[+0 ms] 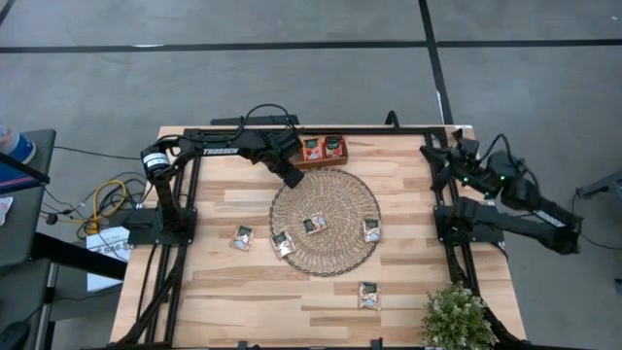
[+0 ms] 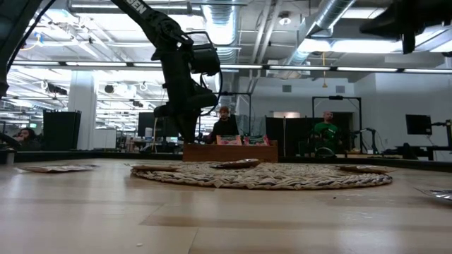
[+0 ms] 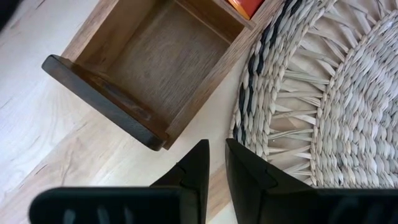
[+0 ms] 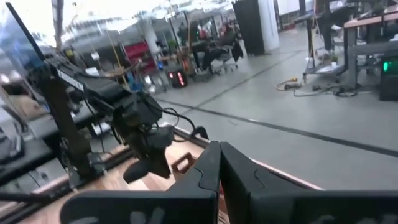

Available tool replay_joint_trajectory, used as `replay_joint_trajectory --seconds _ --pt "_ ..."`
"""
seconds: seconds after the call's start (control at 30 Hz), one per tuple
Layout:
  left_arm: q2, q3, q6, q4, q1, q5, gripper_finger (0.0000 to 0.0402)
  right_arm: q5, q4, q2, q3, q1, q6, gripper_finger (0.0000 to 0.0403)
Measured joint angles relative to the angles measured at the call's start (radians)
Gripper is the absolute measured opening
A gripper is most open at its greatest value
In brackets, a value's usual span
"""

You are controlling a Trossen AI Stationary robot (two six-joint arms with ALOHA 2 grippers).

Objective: Pick & Place Tea
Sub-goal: Adjust the wooden organizer on the table

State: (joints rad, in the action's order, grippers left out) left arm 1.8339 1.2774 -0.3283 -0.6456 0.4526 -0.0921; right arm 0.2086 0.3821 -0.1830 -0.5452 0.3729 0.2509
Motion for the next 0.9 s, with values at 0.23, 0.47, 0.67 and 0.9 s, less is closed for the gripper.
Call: replay_joint_trajectory --seconds 0.23,0.47,0.67,0.9 --pt "0.000 0.000 0.000 0.000 0.000 0.002 0.0044 0.000 -0.120 0.092 0.138 0.000 0.038 0.0000" --pt "0.000 0.000 -0.001 0.001 -0.002 0.066 0.0044 0.000 -0.149 0.100 0.150 0.000 0.040 0.0000" --pt "0.035 0.000 0.002 -0.013 0.007 0.029 0.0044 -0.001 -0.162 0.100 0.150 0.000 0.045 0.0000" --pt "0.050 0.000 0.002 -0.025 0.006 -0.018 0.0044 -0.003 -0.160 0.099 0.150 -0.002 0.048 0.0000"
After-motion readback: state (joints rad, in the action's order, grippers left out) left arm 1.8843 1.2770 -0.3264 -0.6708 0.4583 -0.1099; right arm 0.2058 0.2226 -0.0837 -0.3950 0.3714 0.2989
